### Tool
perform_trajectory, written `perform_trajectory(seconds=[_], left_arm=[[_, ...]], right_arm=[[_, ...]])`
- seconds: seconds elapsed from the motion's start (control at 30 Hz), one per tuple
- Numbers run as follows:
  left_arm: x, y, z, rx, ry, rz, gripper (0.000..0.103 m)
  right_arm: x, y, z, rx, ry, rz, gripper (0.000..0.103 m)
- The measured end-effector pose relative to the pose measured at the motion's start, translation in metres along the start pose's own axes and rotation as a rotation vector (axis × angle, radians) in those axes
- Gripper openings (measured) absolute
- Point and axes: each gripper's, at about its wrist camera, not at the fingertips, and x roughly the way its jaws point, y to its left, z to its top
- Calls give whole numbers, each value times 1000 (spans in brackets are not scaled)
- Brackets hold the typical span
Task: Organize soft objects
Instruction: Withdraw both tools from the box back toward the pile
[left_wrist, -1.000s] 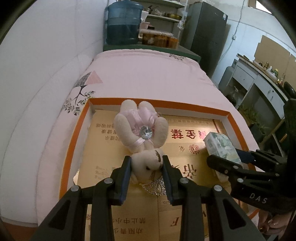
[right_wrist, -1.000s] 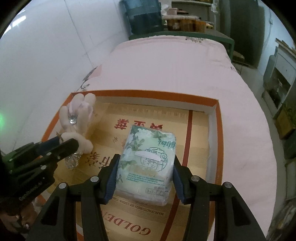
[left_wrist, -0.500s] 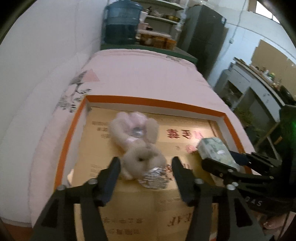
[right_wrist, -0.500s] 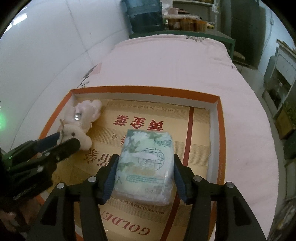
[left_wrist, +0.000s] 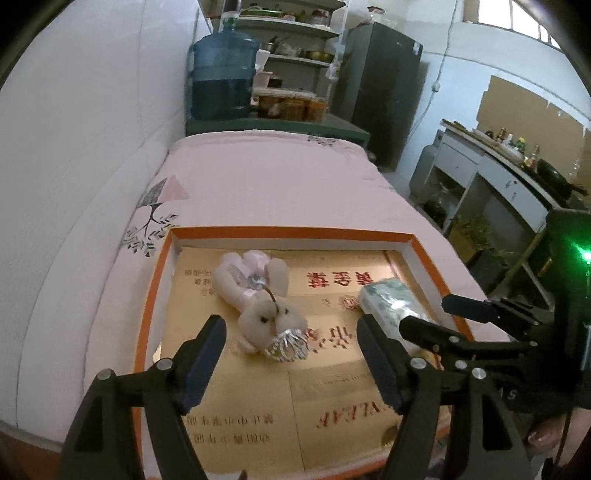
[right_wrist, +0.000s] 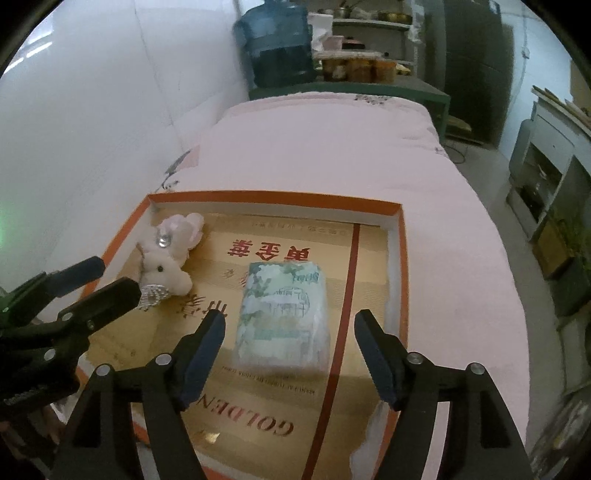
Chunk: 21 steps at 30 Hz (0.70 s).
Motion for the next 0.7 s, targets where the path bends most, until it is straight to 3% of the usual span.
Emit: perform_trajectory(seconds=[0.17,0.7], left_arm=[[-14,-4,-11,16,30,13,73],[-119,-20,-47,2,-199,110,72]], right_arm=[[-26,1,-11,38,-35,-4,74],[-130,19,-63,72,-179,-10,74]])
